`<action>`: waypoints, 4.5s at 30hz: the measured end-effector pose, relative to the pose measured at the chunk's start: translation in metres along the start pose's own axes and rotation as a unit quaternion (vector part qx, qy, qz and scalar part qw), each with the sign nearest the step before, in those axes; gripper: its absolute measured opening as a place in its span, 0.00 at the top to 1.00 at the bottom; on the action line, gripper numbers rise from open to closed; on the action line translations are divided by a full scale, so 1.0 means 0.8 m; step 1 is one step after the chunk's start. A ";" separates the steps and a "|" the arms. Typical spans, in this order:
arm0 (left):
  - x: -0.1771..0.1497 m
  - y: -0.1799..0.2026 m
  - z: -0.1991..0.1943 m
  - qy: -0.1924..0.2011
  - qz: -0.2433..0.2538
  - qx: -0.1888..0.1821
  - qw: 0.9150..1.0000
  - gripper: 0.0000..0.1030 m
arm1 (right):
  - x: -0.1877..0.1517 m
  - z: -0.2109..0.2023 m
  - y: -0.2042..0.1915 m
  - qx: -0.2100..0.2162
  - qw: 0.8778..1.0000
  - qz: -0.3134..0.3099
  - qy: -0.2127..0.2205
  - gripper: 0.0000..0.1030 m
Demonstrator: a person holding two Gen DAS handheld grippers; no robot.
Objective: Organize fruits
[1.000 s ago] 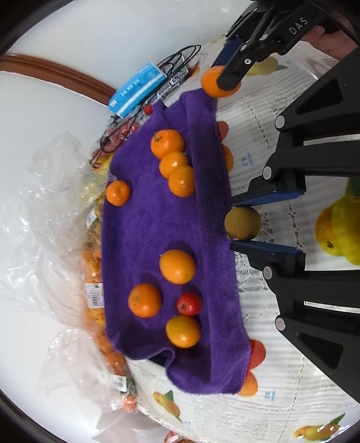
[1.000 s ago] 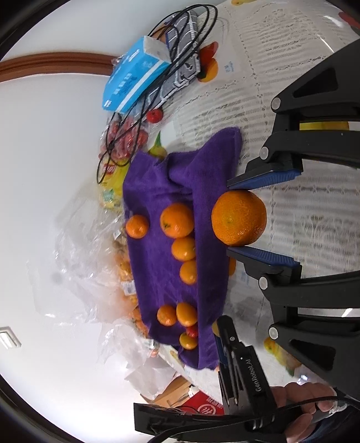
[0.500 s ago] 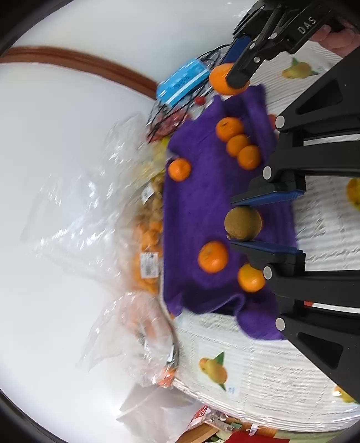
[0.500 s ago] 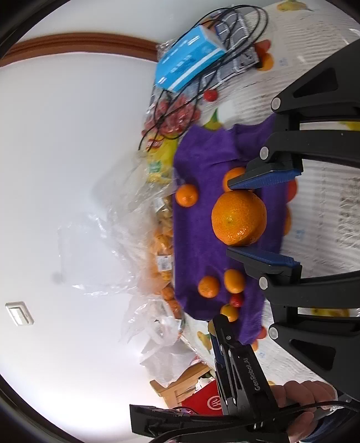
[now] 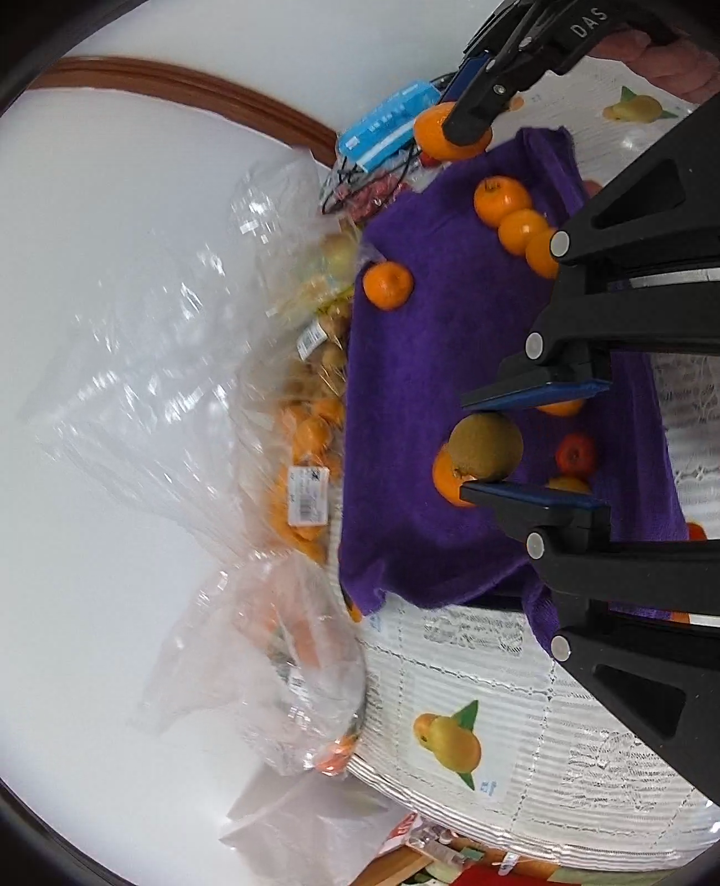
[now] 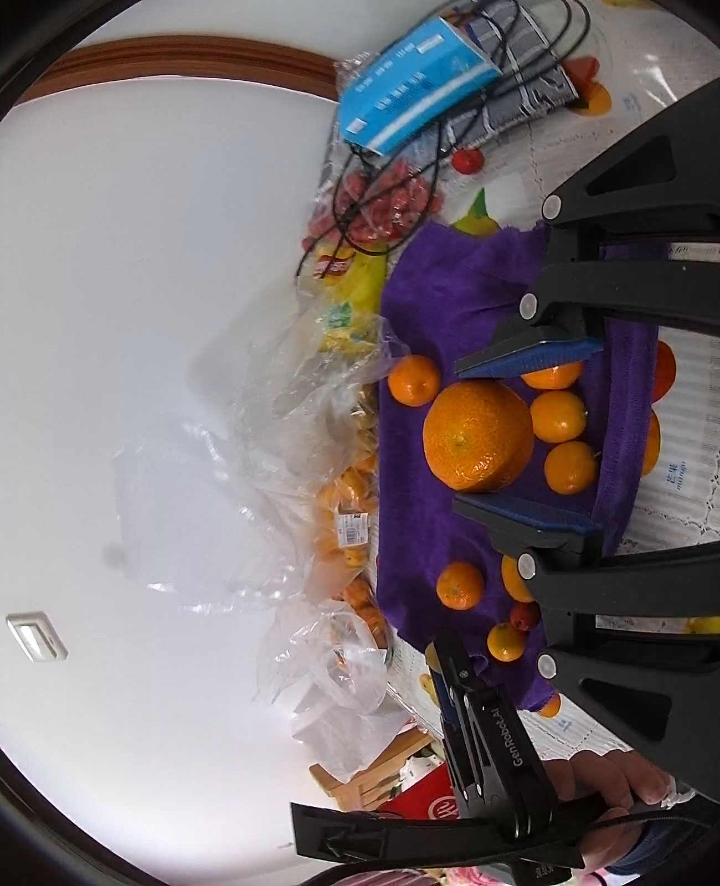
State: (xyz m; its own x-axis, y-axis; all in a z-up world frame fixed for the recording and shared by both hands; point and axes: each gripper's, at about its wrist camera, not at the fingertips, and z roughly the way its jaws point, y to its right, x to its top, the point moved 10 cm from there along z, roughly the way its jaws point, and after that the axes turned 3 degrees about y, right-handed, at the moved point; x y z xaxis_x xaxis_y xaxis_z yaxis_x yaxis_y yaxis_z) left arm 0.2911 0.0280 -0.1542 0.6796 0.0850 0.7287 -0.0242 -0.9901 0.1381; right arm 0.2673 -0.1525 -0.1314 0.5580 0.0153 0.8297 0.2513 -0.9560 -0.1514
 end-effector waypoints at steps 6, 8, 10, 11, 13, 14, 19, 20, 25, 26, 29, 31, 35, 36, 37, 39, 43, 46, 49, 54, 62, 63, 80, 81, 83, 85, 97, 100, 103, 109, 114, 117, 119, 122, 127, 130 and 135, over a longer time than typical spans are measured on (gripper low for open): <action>-0.010 -0.011 0.014 -0.013 -0.012 -0.006 1.000 0.77 | -0.009 0.019 0.010 0.000 1.000 0.011 -0.014 0.60; -0.011 -0.009 0.014 -0.015 -0.015 -0.014 1.000 0.77 | -0.012 0.023 0.009 0.002 1.000 0.009 -0.016 0.60; -0.011 -0.006 0.014 -0.014 -0.015 -0.021 1.000 0.76 | -0.015 0.029 0.006 0.005 1.000 0.005 -0.021 0.60; -0.011 -0.004 0.013 -0.013 -0.013 -0.023 1.000 0.76 | -0.018 0.033 0.006 0.005 1.000 0.003 -0.024 0.60; -0.012 -0.002 0.013 -0.011 -0.011 -0.025 1.000 0.76 | -0.022 0.039 0.006 0.003 1.000 0.002 -0.030 0.60; -0.012 -0.002 0.013 -0.012 -0.011 -0.025 1.000 0.76 | -0.024 0.042 0.007 0.001 0.999 0.002 -0.033 0.60; -0.014 -0.008 0.020 -0.016 -0.019 -0.017 1.000 0.76 | -0.032 0.054 0.017 -0.007 0.999 0.013 -0.041 0.60; -0.015 -0.009 0.022 -0.019 -0.020 -0.017 0.999 0.76 | -0.034 0.057 0.019 -0.007 0.999 0.017 -0.043 0.60; -0.019 -0.011 0.029 -0.027 -0.020 -0.014 0.999 0.76 | -0.042 0.064 0.016 0.000 0.998 0.022 -0.052 0.60; -0.020 -0.011 0.030 -0.029 -0.019 -0.014 0.999 0.76 | -0.043 0.065 0.015 0.000 0.998 0.020 -0.053 0.60; -0.022 -0.010 0.032 -0.032 -0.018 -0.014 0.999 0.76 | -0.047 0.069 0.010 -0.001 0.998 0.012 -0.057 0.60; -0.023 -0.008 0.033 -0.035 -0.016 -0.015 0.999 0.76 | -0.048 0.070 0.008 0.001 0.998 0.010 -0.057 0.60; -0.026 -0.005 0.036 -0.040 -0.013 -0.016 0.999 0.76 | -0.048 0.070 0.007 -0.001 0.999 0.003 -0.054 0.60; -0.026 -0.004 0.037 -0.041 -0.012 -0.016 0.999 0.76 | -0.048 0.070 0.006 0.000 0.999 0.003 -0.055 0.60; -0.026 -0.003 0.037 -0.041 -0.011 -0.016 0.999 0.76 | -0.048 0.070 0.006 0.000 0.998 0.002 -0.055 0.60; -0.027 -0.003 0.038 -0.042 -0.010 -0.016 0.999 0.76 | -0.048 0.070 0.006 0.001 0.999 0.001 -0.055 0.60; -0.028 -0.001 0.038 -0.044 -0.010 -0.018 0.999 0.76 | -0.047 0.068 0.005 0.002 0.999 -0.001 -0.052 0.60; -0.030 0.001 0.039 -0.045 -0.007 -0.018 0.999 0.76 | -0.047 0.067 0.003 0.002 0.999 -0.007 -0.051 0.60; -0.030 0.002 0.038 -0.044 -0.006 -0.018 0.999 0.76 | -0.047 0.065 0.001 0.001 0.999 -0.011 -0.049 0.60; -0.030 0.002 0.039 -0.042 -0.005 -0.016 0.999 0.76 | -0.043 0.059 0.001 0.000 0.999 -0.010 -0.043 0.60; -0.025 0.005 0.030 -0.033 0.000 -0.014 0.999 0.52 | -0.040 0.055 0.000 0.000 0.999 -0.008 -0.040 0.60; -0.023 0.006 0.027 -0.029 0.002 -0.013 1.000 0.52 | -0.040 0.054 -0.001 0.000 0.999 -0.008 -0.040 0.60; -0.020 0.021 -0.010 -0.019 0.015 -0.010 1.000 0.47 | -0.025 -0.014 0.002 -0.035 0.999 -0.002 -0.024 0.60; -0.022 0.021 -0.013 -0.021 0.014 -0.009 1.000 0.47 | -0.023 -0.021 0.003 -0.038 0.999 -0.002 -0.022 0.60; -0.028 0.021 -0.021 -0.025 0.010 -0.011 1.000 0.47 | -0.020 -0.035 0.004 -0.045 0.999 -0.001 -0.019 0.60; -0.032 0.022 -0.029 -0.027 0.009 -0.011 1.000 0.44 | -0.018 -0.048 0.004 -0.046 0.999 0.002 -0.017 0.60; -0.042 0.029 -0.140 0.016 0.031 0.016 0.999 0.29 | -0.022 -0.138 -0.015 -0.062 0.998 0.009 -0.012 0.47; -0.044 0.036 -0.169 0.027 0.036 0.016 0.999 0.22 | -0.021 -0.173 -0.019 -0.071 0.997 0.009 0.003 0.39; -0.047 0.047 -0.197 0.037 0.039 0.011 0.998 0.19 | -0.023 -0.200 -0.020 -0.073 0.997 0.012 0.008 0.34; -0.051 0.070 -0.246 0.060 0.051 0.007 0.997 0.06 | -0.034 -0.242 -0.016 -0.080 0.997 0.021 0.006 0.23; -0.060 0.084 -0.276 0.070 0.057 0.007 0.996 0.04 | -0.036 -0.282 -0.014 -0.087 0.995 0.022 0.034 0.05; -0.065 0.088 -0.290 0.075 0.057 0.006 0.995 0.04 | -0.038 -0.297 -0.013 -0.098 0.994 0.019 0.034 0.02; -0.068 0.090 -0.298 0.080 0.059 0.006 0.995 0.04 | -0.040 -0.306 -0.013 -0.106 0.994 0.013 0.035 0.01; -0.071 0.093 -0.308 0.085 0.058 0.007 0.995 0.04 | -0.042 -0.319 -0.017 -0.107 0.993 0.005 0.039 0.01; -0.074 0.092 -0.318 0.088 0.056 0.005 0.994 0.03 | -0.043 -0.331 -0.020 -0.106 0.993 0.008 0.042 0.01; -0.075 0.091 -0.319 0.088 0.055 0.005 0.995 0.03 | -0.044 -0.335 -0.019 -0.108 0.993 0.009 0.042 0.01; -0.077 0.089 -0.318 0.086 0.051 0.007 0.995 0.03 | -0.045 -0.336 -0.019 -0.107 0.993 0.011 0.043 0.01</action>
State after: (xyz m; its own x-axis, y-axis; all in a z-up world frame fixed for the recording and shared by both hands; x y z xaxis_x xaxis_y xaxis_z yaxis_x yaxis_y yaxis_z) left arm 0.0610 -0.0190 -0.0183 0.5387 0.0001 0.8425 -0.0753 -0.9960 0.0483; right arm 0.0303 -0.2171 -0.0146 0.4897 -0.0229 0.8716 0.0613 -0.9963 -0.0606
